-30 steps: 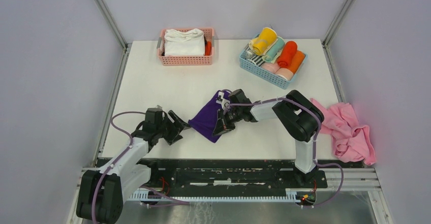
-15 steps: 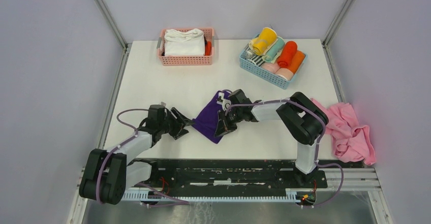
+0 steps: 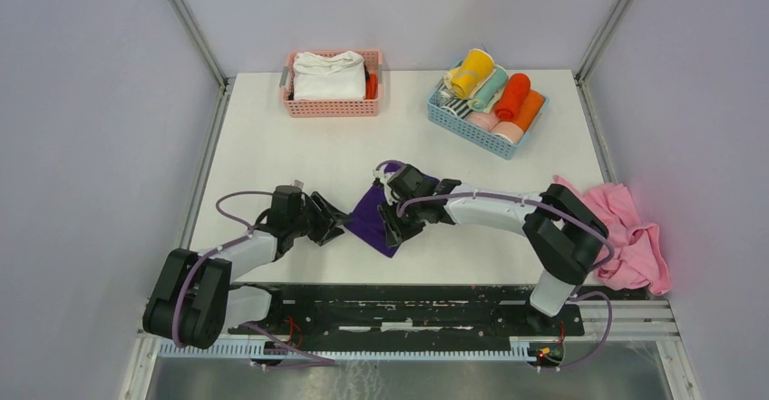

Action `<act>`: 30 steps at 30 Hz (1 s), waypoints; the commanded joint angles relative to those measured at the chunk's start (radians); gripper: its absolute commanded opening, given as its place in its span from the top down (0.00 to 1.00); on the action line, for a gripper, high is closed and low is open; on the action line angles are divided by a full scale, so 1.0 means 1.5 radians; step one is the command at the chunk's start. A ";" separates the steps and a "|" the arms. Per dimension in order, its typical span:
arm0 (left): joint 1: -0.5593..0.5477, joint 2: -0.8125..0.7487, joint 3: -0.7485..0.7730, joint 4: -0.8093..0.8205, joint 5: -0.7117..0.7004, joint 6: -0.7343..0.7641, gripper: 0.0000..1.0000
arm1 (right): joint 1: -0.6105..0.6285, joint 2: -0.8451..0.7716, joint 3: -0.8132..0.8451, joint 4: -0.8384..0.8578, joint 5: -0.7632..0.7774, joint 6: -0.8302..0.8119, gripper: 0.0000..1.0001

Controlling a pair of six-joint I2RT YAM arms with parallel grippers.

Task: Roll the towels
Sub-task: Roll the towel at the center of the board.

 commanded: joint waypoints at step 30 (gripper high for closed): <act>-0.025 0.039 -0.014 -0.108 -0.132 0.011 0.45 | 0.225 0.135 0.158 -0.073 0.424 -0.196 0.42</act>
